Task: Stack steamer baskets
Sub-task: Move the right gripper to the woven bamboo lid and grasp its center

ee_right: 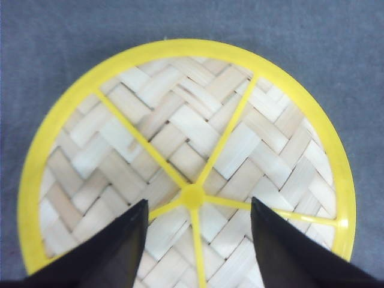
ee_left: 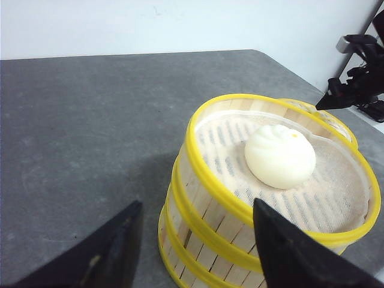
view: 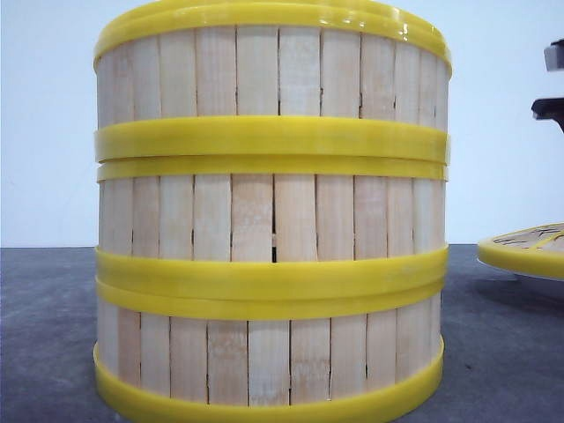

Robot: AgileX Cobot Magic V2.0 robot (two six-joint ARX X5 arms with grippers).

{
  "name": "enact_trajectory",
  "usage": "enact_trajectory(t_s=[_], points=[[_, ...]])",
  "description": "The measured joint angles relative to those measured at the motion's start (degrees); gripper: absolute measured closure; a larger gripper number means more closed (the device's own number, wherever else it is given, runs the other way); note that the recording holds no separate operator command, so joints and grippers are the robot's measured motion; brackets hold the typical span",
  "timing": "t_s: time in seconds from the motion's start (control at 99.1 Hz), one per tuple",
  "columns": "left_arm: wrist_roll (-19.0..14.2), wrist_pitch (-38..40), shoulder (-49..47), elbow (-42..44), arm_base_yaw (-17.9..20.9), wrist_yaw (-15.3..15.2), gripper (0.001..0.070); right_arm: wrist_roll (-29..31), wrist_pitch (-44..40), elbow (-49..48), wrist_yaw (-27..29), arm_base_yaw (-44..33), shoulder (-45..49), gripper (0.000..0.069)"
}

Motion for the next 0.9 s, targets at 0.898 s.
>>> enact_trajectory(t_s=[0.898], points=[[1.3, 0.0, 0.0, 0.0, 0.0, 0.0, 0.0363, 1.0, 1.6, 0.1, -1.2, -0.3, 5.6, 0.0629]])
